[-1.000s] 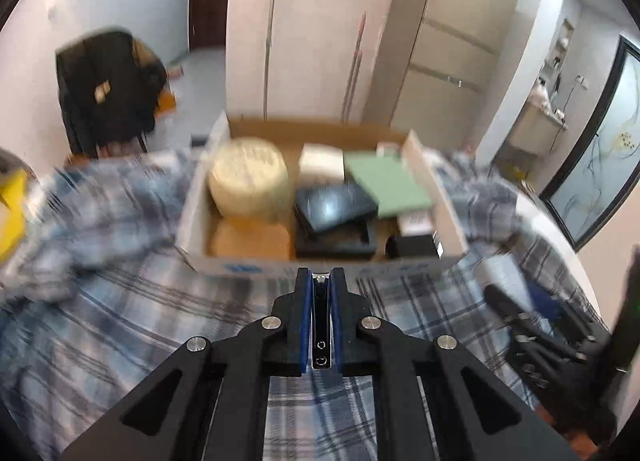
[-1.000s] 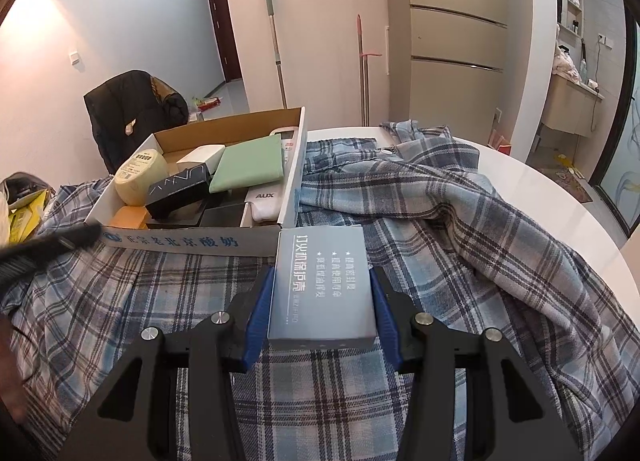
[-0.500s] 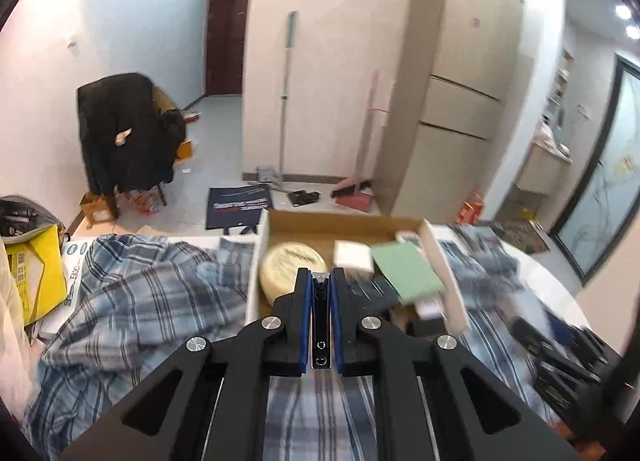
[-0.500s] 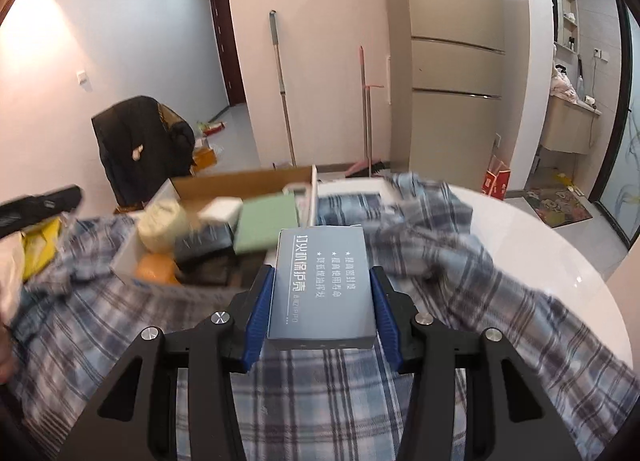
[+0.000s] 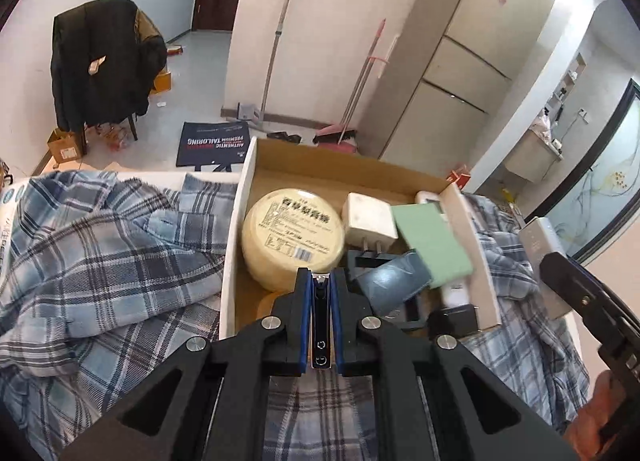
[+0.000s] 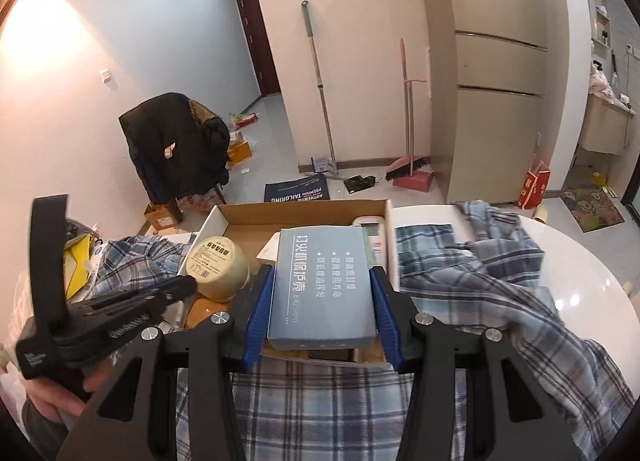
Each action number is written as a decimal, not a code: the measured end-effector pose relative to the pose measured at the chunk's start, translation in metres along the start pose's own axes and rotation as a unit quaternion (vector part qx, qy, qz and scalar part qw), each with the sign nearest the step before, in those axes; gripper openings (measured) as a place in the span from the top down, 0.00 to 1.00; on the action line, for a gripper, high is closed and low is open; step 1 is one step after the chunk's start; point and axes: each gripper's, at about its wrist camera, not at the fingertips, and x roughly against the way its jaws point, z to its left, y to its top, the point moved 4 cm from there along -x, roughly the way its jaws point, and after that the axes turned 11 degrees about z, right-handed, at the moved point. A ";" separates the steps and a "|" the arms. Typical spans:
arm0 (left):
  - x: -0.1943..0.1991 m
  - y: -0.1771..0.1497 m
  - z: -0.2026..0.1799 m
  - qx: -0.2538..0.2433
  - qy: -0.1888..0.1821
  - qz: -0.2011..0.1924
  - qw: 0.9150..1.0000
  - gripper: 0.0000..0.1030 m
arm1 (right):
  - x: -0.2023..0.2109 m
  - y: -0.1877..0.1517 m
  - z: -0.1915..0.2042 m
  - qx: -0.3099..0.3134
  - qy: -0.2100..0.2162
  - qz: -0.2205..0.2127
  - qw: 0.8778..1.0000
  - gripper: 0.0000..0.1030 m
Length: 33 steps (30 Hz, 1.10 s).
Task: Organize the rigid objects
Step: 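Carry the grey card box over the box with the right gripper while the left carries the clipper, then drop the clipper and grey card box into the box, opening both grippers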
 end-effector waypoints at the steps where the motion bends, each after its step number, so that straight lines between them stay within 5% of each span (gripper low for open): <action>1: -0.004 0.000 0.001 0.002 0.001 0.001 1.000 0.90 | -0.003 0.000 0.003 0.006 -0.004 0.002 1.000 0.55; 14: -0.024 -0.004 0.002 -0.001 0.003 0.000 1.000 0.90 | -0.036 0.003 0.001 0.028 0.033 0.052 0.998 0.55; 17: -0.012 -0.003 -0.005 -0.016 -0.002 -0.027 0.999 0.71 | -0.044 0.007 0.001 0.033 0.040 0.059 0.997 0.55; 19: 0.002 -0.003 -0.007 -0.011 0.011 -0.067 0.998 0.28 | -0.059 0.008 0.001 0.029 0.053 0.085 0.995 0.55; 24: 0.033 -0.001 -0.006 -0.010 0.008 -0.153 0.988 0.17 | -0.082 0.009 0.000 0.025 0.030 0.094 0.995 0.55; 30: 0.046 0.002 -0.005 -0.005 0.038 -0.154 0.987 0.17 | -0.090 0.007 0.003 0.033 0.036 0.100 0.994 0.50; 33: 0.066 -0.001 -0.020 -0.029 0.049 -0.190 0.980 0.17 | -0.082 0.008 -0.001 0.025 0.034 0.087 0.995 0.44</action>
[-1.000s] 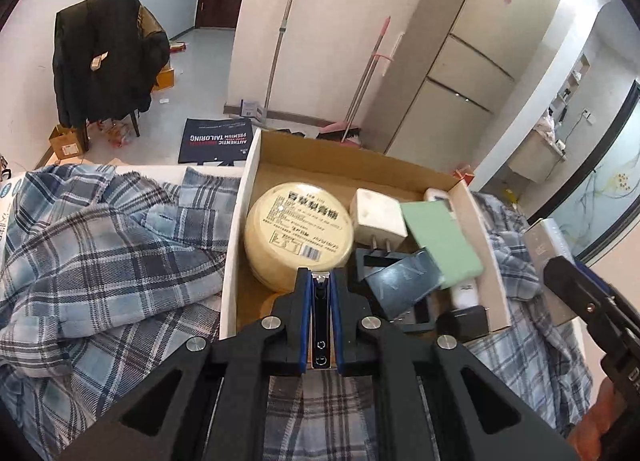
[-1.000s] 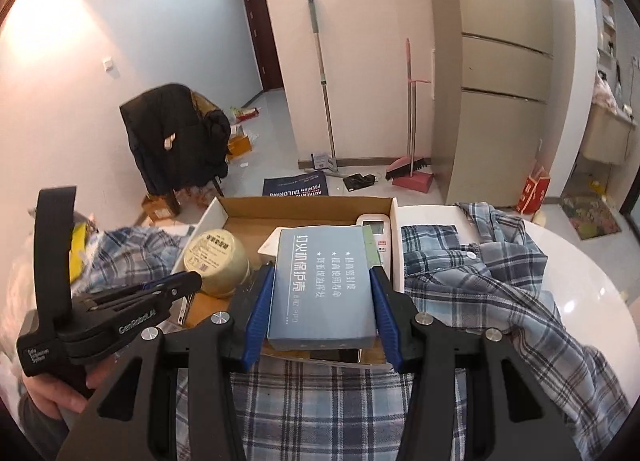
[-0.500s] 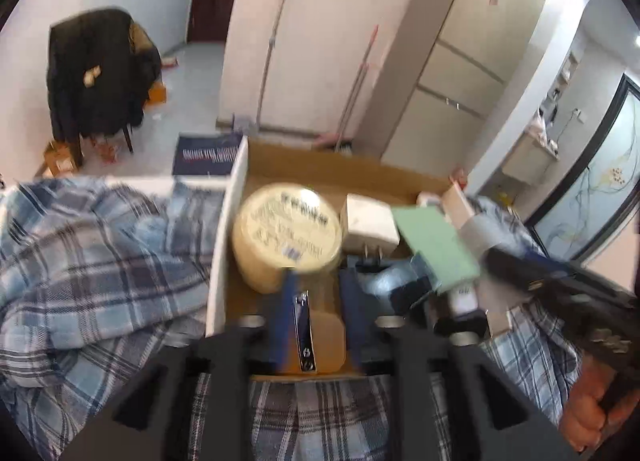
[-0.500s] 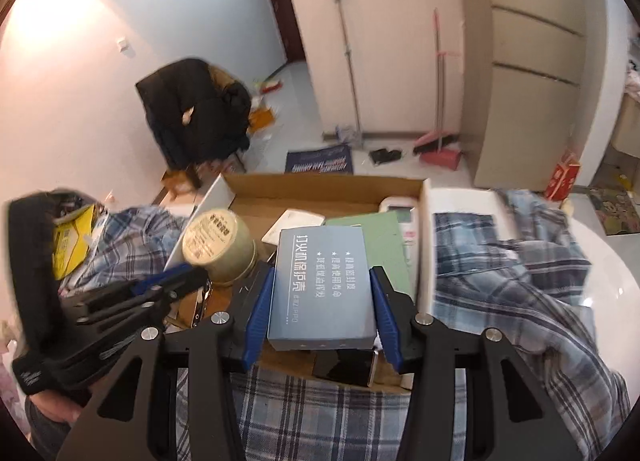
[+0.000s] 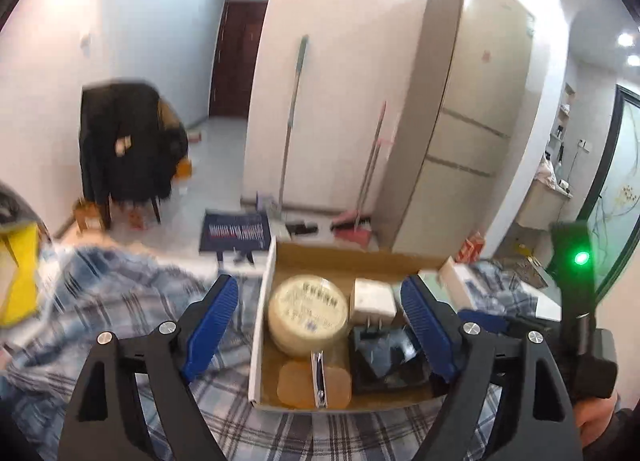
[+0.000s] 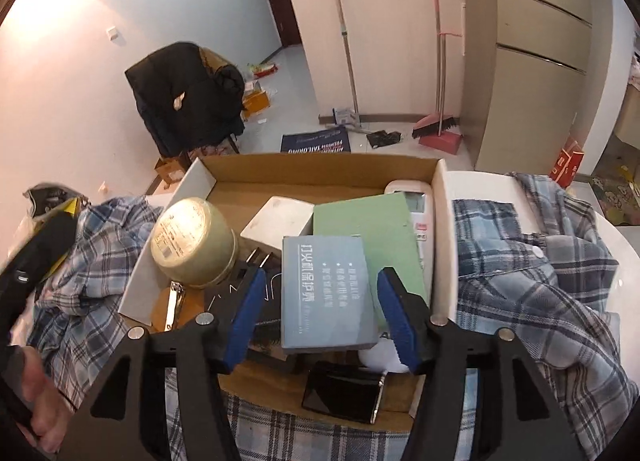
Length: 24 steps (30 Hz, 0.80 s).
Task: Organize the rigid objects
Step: 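Drop the clipper and grey card box into the box, opening both grippers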
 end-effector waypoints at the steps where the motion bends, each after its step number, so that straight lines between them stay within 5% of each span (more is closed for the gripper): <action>1: 0.012 0.004 -0.004 -0.007 0.002 -0.020 1.000 0.17 | 0.005 0.000 0.000 0.002 -0.002 -0.007 1.000 0.44; 6: 0.068 0.015 -0.024 -0.032 0.011 -0.098 0.995 0.17 | 0.054 -0.006 0.008 0.035 -0.040 -0.067 0.996 0.44; 11: 0.115 0.018 -0.046 -0.043 -0.003 -0.115 0.992 0.16 | 0.113 -0.017 0.013 0.032 -0.027 -0.112 0.993 0.37; 17: 0.166 0.011 -0.059 -0.052 0.002 -0.154 0.987 0.00 | 0.178 -0.041 0.018 0.037 -0.045 -0.186 0.981 0.28; 19: 0.184 0.004 -0.063 -0.065 0.018 -0.175 0.982 0.00 | 0.193 -0.047 0.019 0.035 -0.046 -0.203 0.977 0.20; 24: 0.224 -0.020 -0.070 -0.082 0.033 -0.225 0.970 0.00 | 0.229 -0.070 0.026 0.041 -0.042 -0.264 0.963 0.18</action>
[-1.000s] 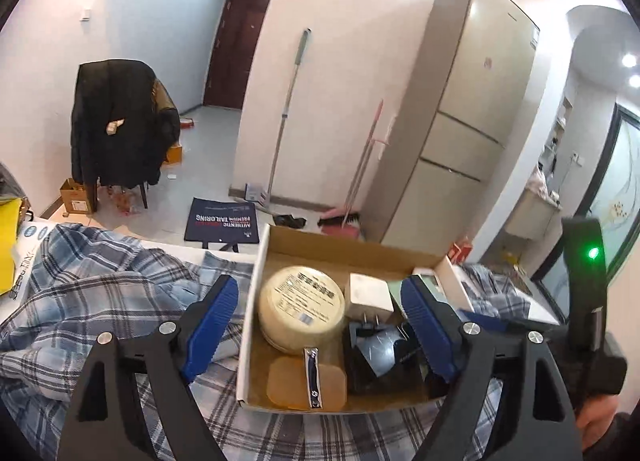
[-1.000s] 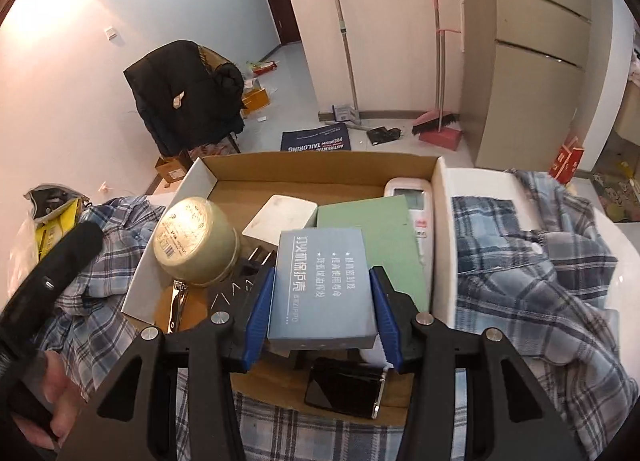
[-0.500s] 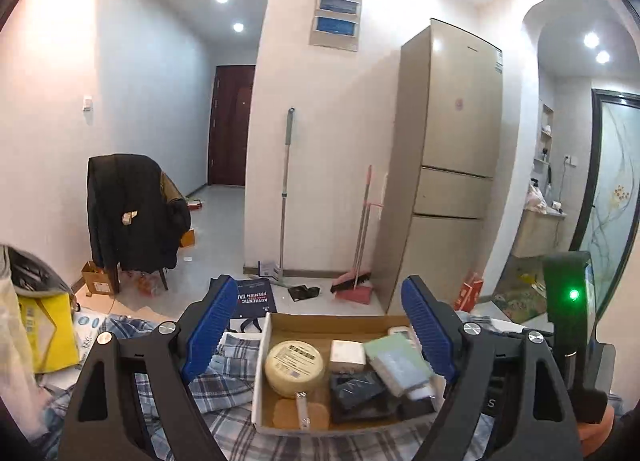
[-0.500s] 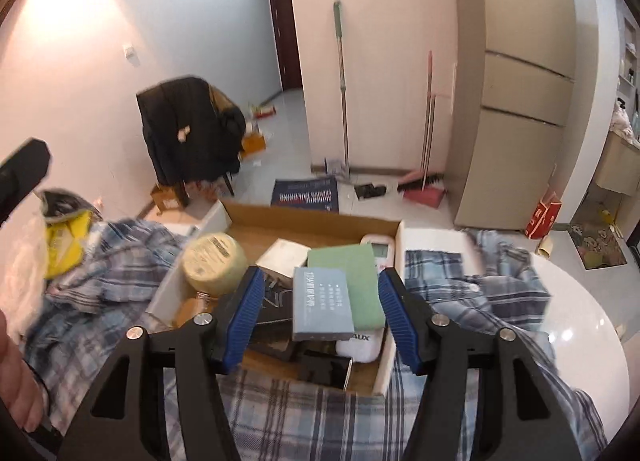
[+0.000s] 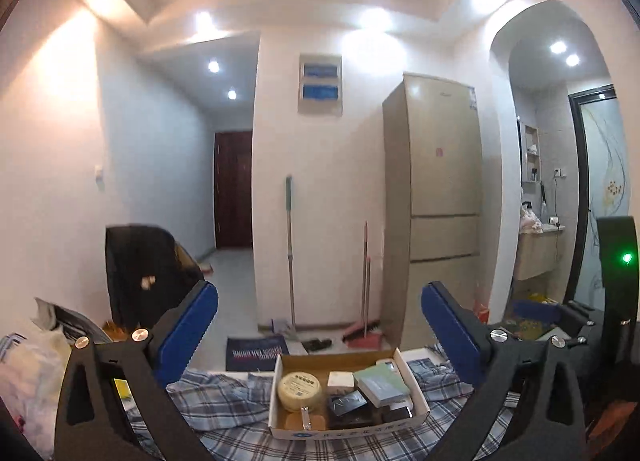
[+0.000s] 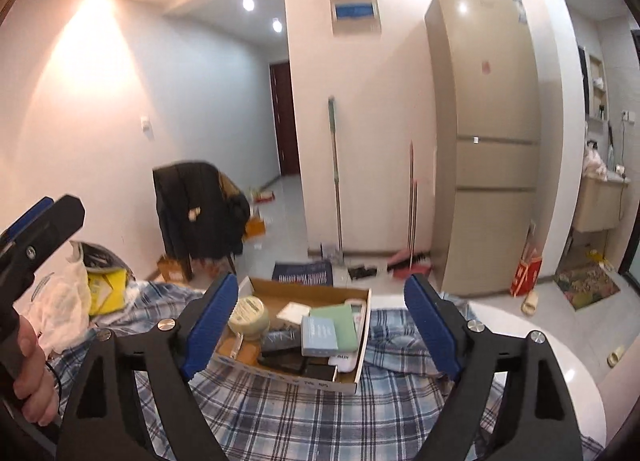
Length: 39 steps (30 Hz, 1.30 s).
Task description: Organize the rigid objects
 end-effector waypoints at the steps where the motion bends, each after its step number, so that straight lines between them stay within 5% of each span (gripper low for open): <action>1: 0.006 -0.001 -0.001 0.001 -0.001 -0.006 1.000 0.00 | 0.008 -0.001 0.001 0.005 0.000 -0.013 1.000 0.15; 5: 0.030 -0.008 -0.002 0.012 -0.006 -0.015 1.000 0.00 | 0.036 -0.007 0.005 0.024 -0.020 -0.068 0.997 0.00; 9: 0.039 -0.018 -0.001 0.015 0.023 -0.010 1.000 0.00 | 0.052 -0.016 -0.001 0.002 -0.101 -0.109 0.989 0.00; 14: 0.055 -0.034 -0.005 0.016 0.014 -0.016 1.000 0.00 | 0.063 -0.027 -0.006 -0.011 -0.054 -0.120 0.991 0.00; 21: 0.054 -0.075 -0.004 0.024 0.041 -0.024 0.999 0.00 | 0.067 -0.061 0.001 0.019 -0.056 -0.117 0.991 0.00; 26: 0.046 -0.112 -0.009 0.022 0.018 -0.034 0.999 0.00 | 0.061 -0.102 -0.002 0.024 -0.057 -0.128 0.990 0.00; 30: 0.029 -0.135 -0.020 -0.014 0.052 -0.020 0.998 0.00 | 0.051 -0.130 -0.009 0.008 -0.064 -0.153 0.986 0.00; 39: 0.024 -0.145 -0.017 -0.006 0.037 -0.003 0.999 0.00 | 0.044 -0.136 -0.019 -0.011 -0.047 -0.133 0.990 0.00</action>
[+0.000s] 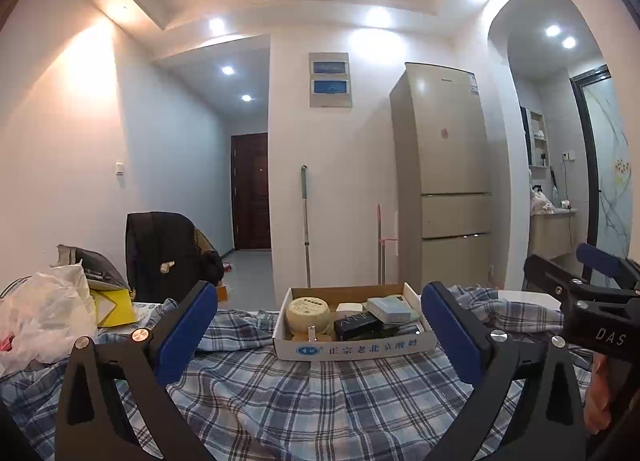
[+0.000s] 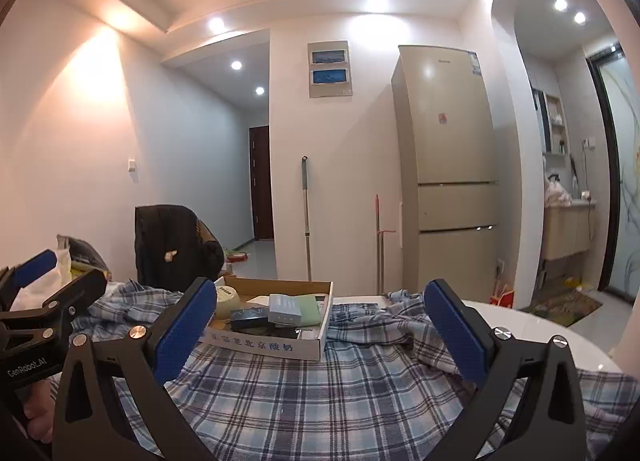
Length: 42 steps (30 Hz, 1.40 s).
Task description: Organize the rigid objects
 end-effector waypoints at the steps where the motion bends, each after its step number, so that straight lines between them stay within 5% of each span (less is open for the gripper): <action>1: 0.000 0.000 0.001 0.001 0.001 -0.001 1.000 0.00 | -0.001 -0.001 -0.001 -0.003 0.006 0.001 1.000 0.00; 42: 0.000 -0.002 0.011 0.015 0.024 0.001 1.000 0.00 | 0.001 -0.004 0.004 0.008 -0.008 -0.004 1.000 0.00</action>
